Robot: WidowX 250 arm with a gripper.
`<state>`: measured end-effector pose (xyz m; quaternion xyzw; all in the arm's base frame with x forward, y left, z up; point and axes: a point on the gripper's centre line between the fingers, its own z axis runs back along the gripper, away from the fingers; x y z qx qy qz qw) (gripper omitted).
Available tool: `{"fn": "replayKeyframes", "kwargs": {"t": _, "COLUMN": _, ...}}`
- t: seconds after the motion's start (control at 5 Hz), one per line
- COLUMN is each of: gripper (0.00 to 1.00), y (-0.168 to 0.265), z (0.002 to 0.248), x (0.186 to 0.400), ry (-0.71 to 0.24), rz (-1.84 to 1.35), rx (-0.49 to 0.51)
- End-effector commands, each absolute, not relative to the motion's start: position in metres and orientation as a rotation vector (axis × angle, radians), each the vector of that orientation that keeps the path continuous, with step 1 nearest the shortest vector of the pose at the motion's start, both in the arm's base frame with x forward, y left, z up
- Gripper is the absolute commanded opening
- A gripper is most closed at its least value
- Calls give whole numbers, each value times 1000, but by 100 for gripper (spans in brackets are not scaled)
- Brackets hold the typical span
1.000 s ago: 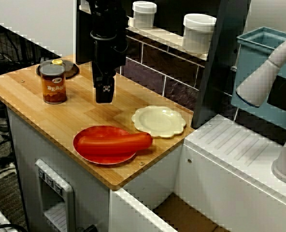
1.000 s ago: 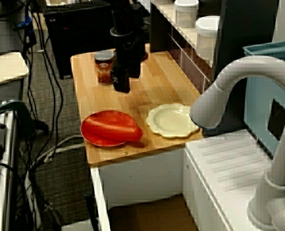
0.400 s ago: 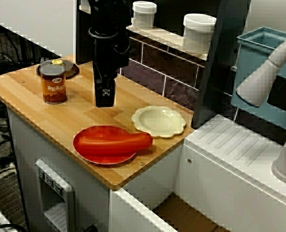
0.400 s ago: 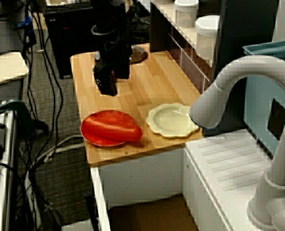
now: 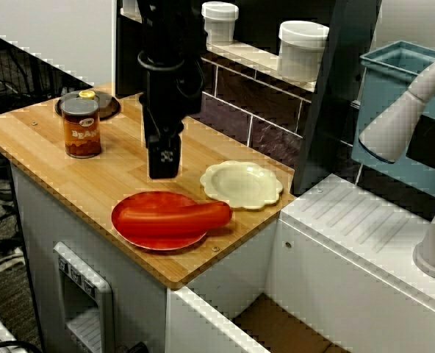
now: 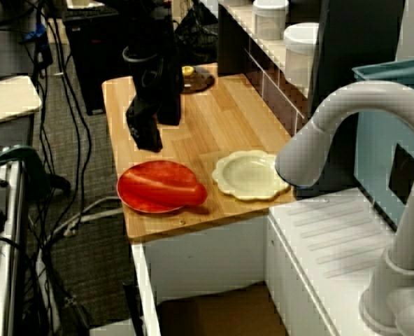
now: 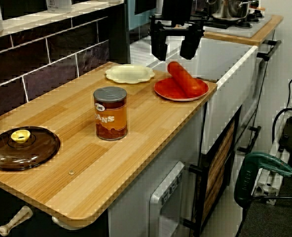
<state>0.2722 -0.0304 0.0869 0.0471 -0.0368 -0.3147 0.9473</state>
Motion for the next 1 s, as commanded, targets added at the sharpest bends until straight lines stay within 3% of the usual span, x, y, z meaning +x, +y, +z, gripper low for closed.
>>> {"fn": "replayKeyframes", "kwargs": {"t": 0.0, "gripper": 100, "y": -45, "z": 86, "x": 263, "ry": -137, "rz": -604, "rx": 111}}
{"fn": "replayKeyframes", "kwargs": {"t": 0.8, "gripper": 100, "y": -44, "z": 64, "x": 260, "ry": -120, "rz": -583, "rx": 103}}
